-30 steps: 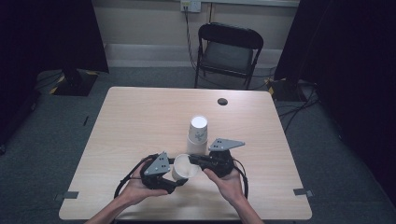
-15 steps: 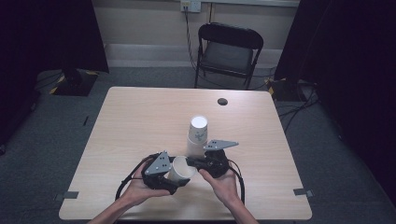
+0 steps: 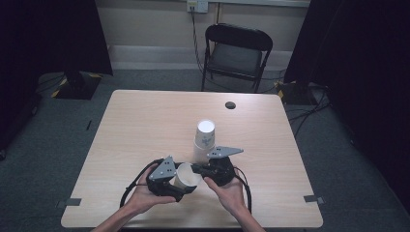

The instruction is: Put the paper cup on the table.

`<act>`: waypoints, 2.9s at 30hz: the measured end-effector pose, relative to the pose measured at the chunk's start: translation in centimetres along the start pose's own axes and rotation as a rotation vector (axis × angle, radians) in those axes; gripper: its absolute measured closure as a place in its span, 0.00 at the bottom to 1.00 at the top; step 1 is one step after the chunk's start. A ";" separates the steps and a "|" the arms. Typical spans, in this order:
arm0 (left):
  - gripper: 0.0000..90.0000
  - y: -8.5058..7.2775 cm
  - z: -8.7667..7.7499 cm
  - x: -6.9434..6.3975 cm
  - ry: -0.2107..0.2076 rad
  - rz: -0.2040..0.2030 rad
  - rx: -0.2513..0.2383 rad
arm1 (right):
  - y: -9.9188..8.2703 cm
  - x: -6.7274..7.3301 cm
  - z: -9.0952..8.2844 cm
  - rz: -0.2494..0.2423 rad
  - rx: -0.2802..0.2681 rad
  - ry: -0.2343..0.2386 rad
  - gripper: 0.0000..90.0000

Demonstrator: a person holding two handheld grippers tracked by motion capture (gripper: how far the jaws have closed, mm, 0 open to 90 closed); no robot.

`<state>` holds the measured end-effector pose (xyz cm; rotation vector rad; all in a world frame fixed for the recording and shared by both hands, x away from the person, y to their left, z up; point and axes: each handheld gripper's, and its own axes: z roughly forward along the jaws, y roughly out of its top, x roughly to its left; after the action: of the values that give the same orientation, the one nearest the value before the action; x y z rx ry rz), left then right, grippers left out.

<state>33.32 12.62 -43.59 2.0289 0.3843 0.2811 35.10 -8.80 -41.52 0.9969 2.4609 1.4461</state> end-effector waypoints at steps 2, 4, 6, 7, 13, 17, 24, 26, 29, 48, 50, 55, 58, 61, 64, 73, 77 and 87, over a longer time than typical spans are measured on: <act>0.21 0.0 0.0 0.0 0.003 -0.005 -0.002 | 0.0 0.0 -0.1 0.007 -0.009 0.006 0.99; 0.22 0.0 -0.1 0.0 0.002 0.000 -0.004 | 0.0 0.0 -0.1 0.005 -0.017 0.008 0.98; 0.21 0.1 0.0 -0.1 0.000 -0.009 -0.010 | 0.0 0.0 -0.1 0.000 -0.013 0.013 0.98; 0.22 0.1 0.0 -0.1 0.002 -0.002 -0.002 | 0.0 0.1 0.0 -0.002 -0.013 0.012 0.98; 0.29 0.3 -0.4 0.0 0.010 0.004 -0.019 | -0.1 0.0 -0.3 -0.014 -0.049 0.006 0.95; 0.33 0.3 -0.5 -0.1 0.012 0.004 -0.020 | -0.1 0.0 -0.4 -0.020 -0.070 -0.001 0.89; 0.33 0.1 -0.6 0.3 0.018 -0.011 -0.023 | 0.0 -0.3 -0.9 -0.027 -0.114 0.017 0.85; 0.33 0.0 -0.7 0.7 0.024 -0.026 -0.021 | 0.0 -0.3 -1.0 -0.028 -0.125 0.019 0.83; 0.33 -0.1 -0.7 1.2 0.037 -0.039 -0.023 | 0.0 -0.4 -1.3 -0.032 -0.138 0.025 0.82; 0.34 -0.7 -3.9 4.4 0.160 -0.160 -0.084 | -0.7 -1.1 -2.2 -0.066 -0.151 0.025 0.68; 0.34 -0.8 -4.4 4.8 0.185 -0.169 -0.092 | -1.0 -1.3 -2.4 -0.063 -0.143 0.009 0.64; 0.35 -1.0 -5.5 6.1 0.244 -0.216 -0.101 | -1.9 -1.9 -3.1 -0.065 -0.128 -0.023 0.54; 0.35 -1.2 -5.9 6.6 0.262 -0.239 -0.093 | -2.8 -2.4 -3.7 -0.059 -0.111 -0.053 0.47; 0.36 -1.6 -6.0 7.2 0.281 -0.258 -0.079 | -3.7 -3.2 -4.4 -0.044 -0.095 -0.091 0.40; 0.36 -1.9 -6.2 7.6 0.303 -0.264 -0.072 | -4.5 -3.8 -5.1 -0.042 -0.076 -0.129 0.37; 0.34 -3.0 -6.2 9.3 0.340 -0.279 -0.039 | -7.2 -6.6 -7.0 0.003 -0.001 -0.240 0.30; 0.34 -3.4 -5.5 9.9 0.355 -0.264 -0.006 | -8.4 -8.2 -7.5 0.025 0.038 -0.289 0.29; 0.35 -5.3 -3.8 12.6 0.384 -0.320 -0.012 | -10.1 -10.3 -7.0 0.088 0.123 -0.349 0.22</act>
<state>42.83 22.88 -46.11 1.8628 0.9321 0.4724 35.37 -23.32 -48.30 1.2732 2.2947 1.0429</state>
